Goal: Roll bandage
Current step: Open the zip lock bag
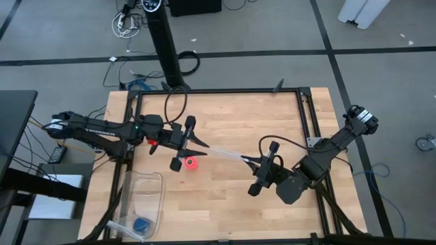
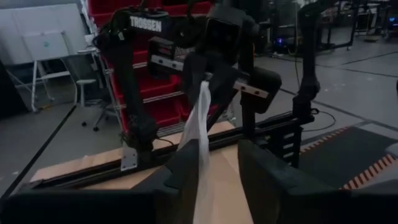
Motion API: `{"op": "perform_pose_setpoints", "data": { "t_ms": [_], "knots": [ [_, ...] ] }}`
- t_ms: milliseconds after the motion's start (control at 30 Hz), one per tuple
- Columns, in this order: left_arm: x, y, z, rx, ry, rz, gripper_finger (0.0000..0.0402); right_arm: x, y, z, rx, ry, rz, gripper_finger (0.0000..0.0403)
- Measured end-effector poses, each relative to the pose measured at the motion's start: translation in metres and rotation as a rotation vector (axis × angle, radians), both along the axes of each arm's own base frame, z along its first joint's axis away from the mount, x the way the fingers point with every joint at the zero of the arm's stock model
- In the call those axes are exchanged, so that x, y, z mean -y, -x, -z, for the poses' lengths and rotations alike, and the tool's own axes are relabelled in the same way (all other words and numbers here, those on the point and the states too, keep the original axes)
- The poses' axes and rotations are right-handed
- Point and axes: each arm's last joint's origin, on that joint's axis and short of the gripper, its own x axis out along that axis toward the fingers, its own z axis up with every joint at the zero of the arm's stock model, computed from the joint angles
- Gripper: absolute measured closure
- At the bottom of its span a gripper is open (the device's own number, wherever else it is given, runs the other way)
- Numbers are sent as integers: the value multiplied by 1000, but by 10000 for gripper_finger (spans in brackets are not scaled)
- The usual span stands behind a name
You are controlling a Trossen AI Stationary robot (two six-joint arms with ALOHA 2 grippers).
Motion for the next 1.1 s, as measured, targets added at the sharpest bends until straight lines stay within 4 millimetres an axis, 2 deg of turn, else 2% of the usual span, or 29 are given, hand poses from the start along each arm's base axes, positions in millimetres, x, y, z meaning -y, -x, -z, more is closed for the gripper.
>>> {"op": "perform_pose_setpoints", "data": {
  "t_ms": [267,533,1100],
  "knots": [
    [1,0,0,14,-44,-9,390,0,0,-1,5,-5,-6,403],
    [1,-4,4,4,-52,-10,396,8,-14,-7,5,-24,-97,403],
    [6,-22,14,39,-72,-25,400,63,-52,-7,-31,-120,-241,403]
  ]
}}
